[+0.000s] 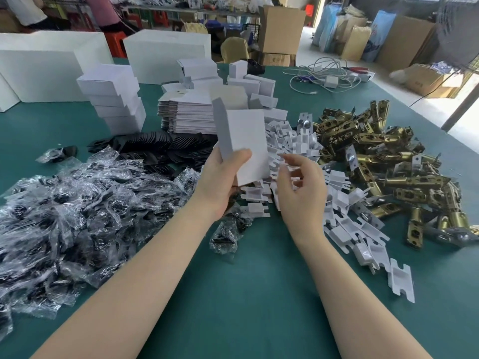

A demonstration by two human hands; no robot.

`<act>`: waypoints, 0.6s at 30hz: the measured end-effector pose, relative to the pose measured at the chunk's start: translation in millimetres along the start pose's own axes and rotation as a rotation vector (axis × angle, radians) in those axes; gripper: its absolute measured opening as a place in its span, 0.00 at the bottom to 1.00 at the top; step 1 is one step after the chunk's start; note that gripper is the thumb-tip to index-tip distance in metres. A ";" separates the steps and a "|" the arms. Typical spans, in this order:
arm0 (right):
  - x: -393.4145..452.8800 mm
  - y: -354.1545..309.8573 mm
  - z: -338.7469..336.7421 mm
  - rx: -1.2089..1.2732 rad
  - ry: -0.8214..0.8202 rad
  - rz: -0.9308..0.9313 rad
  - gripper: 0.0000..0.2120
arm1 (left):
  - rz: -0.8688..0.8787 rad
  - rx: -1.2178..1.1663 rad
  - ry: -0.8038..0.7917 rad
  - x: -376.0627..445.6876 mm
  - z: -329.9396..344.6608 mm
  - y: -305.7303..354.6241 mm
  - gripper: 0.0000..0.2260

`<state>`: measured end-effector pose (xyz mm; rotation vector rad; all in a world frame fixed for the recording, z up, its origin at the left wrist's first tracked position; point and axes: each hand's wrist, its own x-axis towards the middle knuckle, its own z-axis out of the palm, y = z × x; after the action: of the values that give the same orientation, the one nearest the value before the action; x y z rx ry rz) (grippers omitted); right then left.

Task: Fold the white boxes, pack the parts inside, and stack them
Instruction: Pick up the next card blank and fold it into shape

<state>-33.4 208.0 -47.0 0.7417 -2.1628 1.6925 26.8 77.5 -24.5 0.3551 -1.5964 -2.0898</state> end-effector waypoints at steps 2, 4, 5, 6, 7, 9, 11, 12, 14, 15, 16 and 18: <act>6.4 1.1 -6.2 -0.017 0.058 0.007 0.09 | 0.095 0.140 0.039 0.4 -2.3 -7.2 0.15; 18.2 0.3 -16.0 -0.043 0.113 0.010 0.10 | 0.186 0.263 0.054 -2.8 -3.6 -12.1 0.15; 26.9 0.8 -22.1 -0.059 0.127 0.029 0.10 | 0.215 0.304 0.049 -4.1 -4.4 -15.2 0.15; 36.6 2.0 -29.4 -0.080 0.127 0.062 0.11 | 0.230 0.338 0.042 -4.2 -5.8 -19.8 0.15; 46.8 4.4 -37.7 -0.110 0.116 0.102 0.12 | 0.234 0.371 0.037 -3.7 -7.4 -24.8 0.15; 66.8 9.8 -57.6 -0.209 0.080 0.161 0.14 | 0.215 0.426 0.030 -2.4 -9.3 -31.4 0.16; 85.3 14.2 -80.9 -0.375 0.007 0.179 0.14 | 0.191 0.445 0.015 -2.9 -8.6 -35.0 0.18; 93.8 15.5 -92.7 -0.476 -0.049 0.186 0.14 | 0.196 0.456 0.012 -3.1 -7.9 -35.8 0.19; 108.6 17.5 -114.3 -0.659 -0.168 0.210 0.14 | 0.223 0.468 0.026 -3.8 -6.9 -36.2 0.19; 114.6 18.1 -122.6 -0.730 -0.210 0.221 0.13 | 0.236 0.455 0.035 -4.2 -6.6 -36.0 0.19; 119.2 18.6 -128.5 -0.785 -0.236 0.222 0.12 | 0.246 0.429 0.041 -4.7 -6.5 -35.6 0.19; 124.7 21.6 -134.1 -0.881 -0.258 0.190 0.12 | 0.262 0.358 0.044 -6.1 -6.4 -34.3 0.18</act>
<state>-159.1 314.0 36.5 0.5083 -2.8557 0.5550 27.6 82.3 -59.6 0.2895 -1.8787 -1.5928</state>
